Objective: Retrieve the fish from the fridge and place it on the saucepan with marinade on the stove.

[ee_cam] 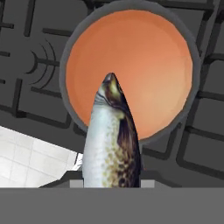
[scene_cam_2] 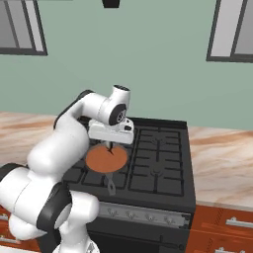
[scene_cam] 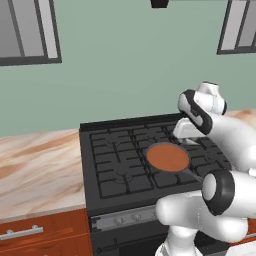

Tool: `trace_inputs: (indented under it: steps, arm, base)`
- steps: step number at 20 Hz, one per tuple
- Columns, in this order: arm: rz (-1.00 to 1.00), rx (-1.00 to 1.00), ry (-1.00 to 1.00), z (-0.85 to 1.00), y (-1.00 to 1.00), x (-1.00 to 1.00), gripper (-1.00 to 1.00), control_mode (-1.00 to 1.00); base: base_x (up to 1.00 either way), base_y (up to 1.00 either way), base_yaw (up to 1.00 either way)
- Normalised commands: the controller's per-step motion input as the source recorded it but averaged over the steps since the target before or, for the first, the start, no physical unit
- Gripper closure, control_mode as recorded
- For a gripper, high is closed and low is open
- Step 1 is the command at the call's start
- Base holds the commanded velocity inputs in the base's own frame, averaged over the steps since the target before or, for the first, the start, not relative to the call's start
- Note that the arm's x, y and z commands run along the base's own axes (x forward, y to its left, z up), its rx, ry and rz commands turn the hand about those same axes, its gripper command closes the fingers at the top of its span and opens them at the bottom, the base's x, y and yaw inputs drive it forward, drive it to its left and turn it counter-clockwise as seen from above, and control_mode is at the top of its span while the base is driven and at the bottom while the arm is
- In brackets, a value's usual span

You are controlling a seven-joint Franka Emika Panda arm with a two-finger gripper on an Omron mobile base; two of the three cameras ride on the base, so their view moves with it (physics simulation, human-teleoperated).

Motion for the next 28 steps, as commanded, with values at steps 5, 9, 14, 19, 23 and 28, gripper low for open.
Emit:
trace_inputs:
  steps: [5,9,14,19,23,28]
  arm:
    - [-0.02,-0.01,0.0,-0.58,0.15,0.35,1.0,-1.0]
    - [-0.05,-0.03,-0.04,-0.4,0.18,0.18,1.0,-1.0]
    - [-0.05,-0.02,-0.09,-0.31,0.19,0.05,1.0,-1.0]
    - [-0.05,-0.02,-0.05,-0.34,0.07,0.04,1.0,-1.0]
    - [-0.05,-0.01,-0.01,-0.37,0.02,0.08,1.0,-1.0]
    - [-0.05,0.0,0.0,-0.25,0.0,0.26,1.0,-1.0]
  base:
    - [0.0,0.0,0.0]
    - [0.0,0.0,0.0]
    - [0.0,0.0,0.0]
    - [0.0,0.0,0.0]
    - [0.0,0.0,0.0]
    - [0.0,0.0,0.0]
